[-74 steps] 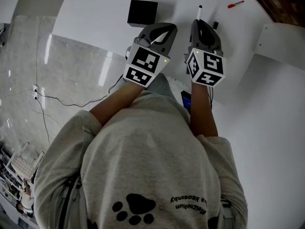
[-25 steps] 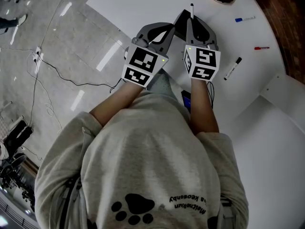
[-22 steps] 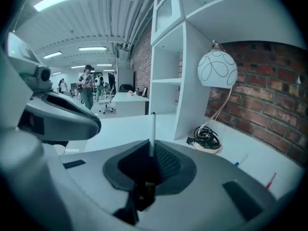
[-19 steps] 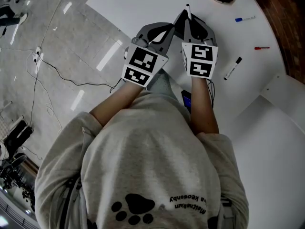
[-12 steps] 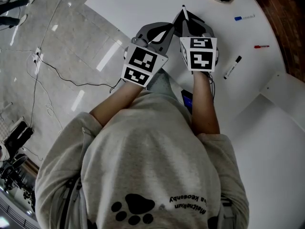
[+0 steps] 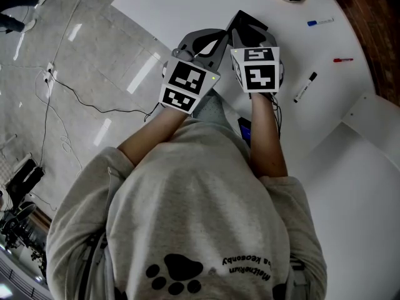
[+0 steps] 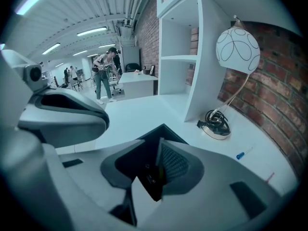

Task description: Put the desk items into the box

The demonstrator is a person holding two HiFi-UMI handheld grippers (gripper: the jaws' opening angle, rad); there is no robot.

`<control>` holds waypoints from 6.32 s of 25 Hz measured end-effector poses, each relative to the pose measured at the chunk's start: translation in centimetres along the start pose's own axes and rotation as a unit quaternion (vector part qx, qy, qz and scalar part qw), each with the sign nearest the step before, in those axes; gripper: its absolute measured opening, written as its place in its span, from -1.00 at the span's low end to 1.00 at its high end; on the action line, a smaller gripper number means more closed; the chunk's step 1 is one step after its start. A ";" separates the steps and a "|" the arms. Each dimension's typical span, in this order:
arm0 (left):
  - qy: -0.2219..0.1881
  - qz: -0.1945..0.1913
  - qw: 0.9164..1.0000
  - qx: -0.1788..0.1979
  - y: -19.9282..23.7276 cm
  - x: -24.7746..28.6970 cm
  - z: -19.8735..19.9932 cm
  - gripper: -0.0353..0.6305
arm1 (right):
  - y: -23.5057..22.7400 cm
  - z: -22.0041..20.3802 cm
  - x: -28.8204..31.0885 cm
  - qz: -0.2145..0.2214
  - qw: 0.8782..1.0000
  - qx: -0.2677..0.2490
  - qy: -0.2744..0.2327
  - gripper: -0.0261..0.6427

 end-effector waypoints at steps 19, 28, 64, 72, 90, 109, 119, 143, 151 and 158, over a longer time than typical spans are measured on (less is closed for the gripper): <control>-0.014 -0.017 1.000 0.015 -1.9 -0.4 0.9 -0.88 | 0.3 -1.4 -5.3 -0.107 0.975 0.010 -0.195 -0.86; -0.024 -0.035 0.999 0.029 -3.6 0.1 1.5 -0.88 | -0.5 -2.4 -7.8 -0.129 0.958 0.041 -0.253 -0.87; -0.020 -0.164 0.984 0.072 -16.4 6.2 1.1 -0.88 | -7.2 -12.9 -16.3 -0.235 0.939 0.104 -0.227 -0.87; -0.006 -0.192 0.979 0.075 -18.5 8.2 0.3 -0.88 | -8.6 -15.7 -16.7 -0.257 0.935 0.132 -0.206 -0.88; 0.038 -0.237 0.969 0.068 -20.9 13.8 -2.4 -0.88 | -13.4 -21.2 -15.0 -0.261 0.938 0.201 -0.107 -0.87; 0.079 -0.257 0.962 0.056 -21.7 17.7 -3.6 -0.88 | -18.1 -24.2 -11.5 -0.157 0.938 0.304 0.050 -0.59; 0.085 -0.257 0.962 0.046 -20.0 18.8 -4.4 -0.88 | -19.2 -24.6 -8.3 -0.130 0.929 0.322 0.125 -0.56; 0.088 -0.255 0.961 0.064 -18.7 15.0 -2.5 -0.88 | -15.8 -22.9 -9.8 -0.118 0.933 0.320 0.115 -0.70; 0.078 -0.261 0.959 0.076 -18.8 13.1 -1.1 -0.88 | -13.8 -21.2 -12.3 -0.170 0.931 0.320 0.035 -0.70; 0.051 -0.265 0.959 0.087 -19.2 11.1 0.8 -0.88 | -12.2 -19.2 -15.8 -0.238 0.924 0.293 -0.055 -0.70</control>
Point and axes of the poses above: the fingertips, and each gripper's own axes: x forward along the fingers, y to its left, z out of its top, the point moved 10 cm from there along -x, backward along the fingers
